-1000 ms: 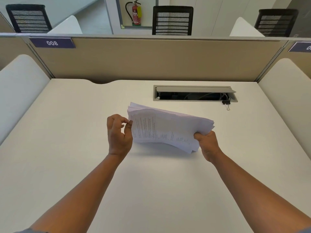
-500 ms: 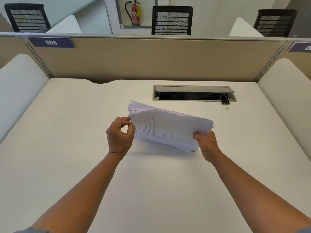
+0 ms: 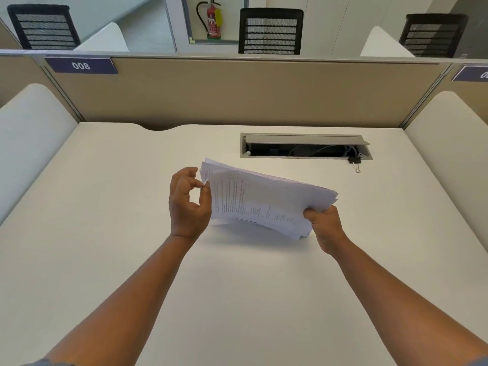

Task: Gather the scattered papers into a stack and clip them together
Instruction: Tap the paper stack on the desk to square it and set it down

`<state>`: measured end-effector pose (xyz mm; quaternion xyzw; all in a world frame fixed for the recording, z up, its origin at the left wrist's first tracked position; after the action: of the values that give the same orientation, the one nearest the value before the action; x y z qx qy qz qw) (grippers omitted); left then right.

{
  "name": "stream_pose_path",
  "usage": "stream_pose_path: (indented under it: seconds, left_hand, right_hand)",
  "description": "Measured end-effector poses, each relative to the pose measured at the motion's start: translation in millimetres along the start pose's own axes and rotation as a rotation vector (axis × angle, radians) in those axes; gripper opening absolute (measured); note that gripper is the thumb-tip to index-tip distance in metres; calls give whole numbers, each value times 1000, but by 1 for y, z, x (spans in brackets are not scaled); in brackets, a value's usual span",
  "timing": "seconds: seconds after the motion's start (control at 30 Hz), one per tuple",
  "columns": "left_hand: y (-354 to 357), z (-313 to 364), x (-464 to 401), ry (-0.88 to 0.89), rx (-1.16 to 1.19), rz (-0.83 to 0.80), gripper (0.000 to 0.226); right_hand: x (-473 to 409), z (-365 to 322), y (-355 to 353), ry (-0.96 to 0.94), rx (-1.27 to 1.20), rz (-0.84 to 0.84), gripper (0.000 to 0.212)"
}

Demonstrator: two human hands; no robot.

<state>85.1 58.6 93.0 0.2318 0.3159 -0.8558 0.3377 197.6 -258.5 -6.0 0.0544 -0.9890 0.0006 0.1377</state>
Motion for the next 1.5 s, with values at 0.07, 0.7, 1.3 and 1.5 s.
stream_pose_path:
  seconds: [0.07, 0.7, 1.3, 1.5]
  left_hand:
    - [1, 2, -6, -4, 22, -23, 14]
    - [18, -15, -6, 51, -148, -298, 40]
    - [47, -55, 7, -691, 276, -642, 46]
    - [39, -55, 7, -694, 241, -507, 17]
  right_hand:
    - [0, 1, -1, -7, 6, -8, 30]
    - [2, 2, 0, 11, 18, -9, 25]
    - [7, -2, 1, 32, -16, 4, 18]
    - [6, -15, 4, -7, -11, 1, 19]
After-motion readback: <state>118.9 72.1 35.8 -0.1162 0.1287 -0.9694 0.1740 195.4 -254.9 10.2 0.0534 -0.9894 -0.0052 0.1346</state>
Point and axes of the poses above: each hand's wrist, its own x-axis away from the middle knuckle, its own y-axis out of the palm, z = x × y, the point moved 6 cm from there along -x, towards the middle knuckle, and after that the axes turned 1 degree about y, right-handed, at the moved point
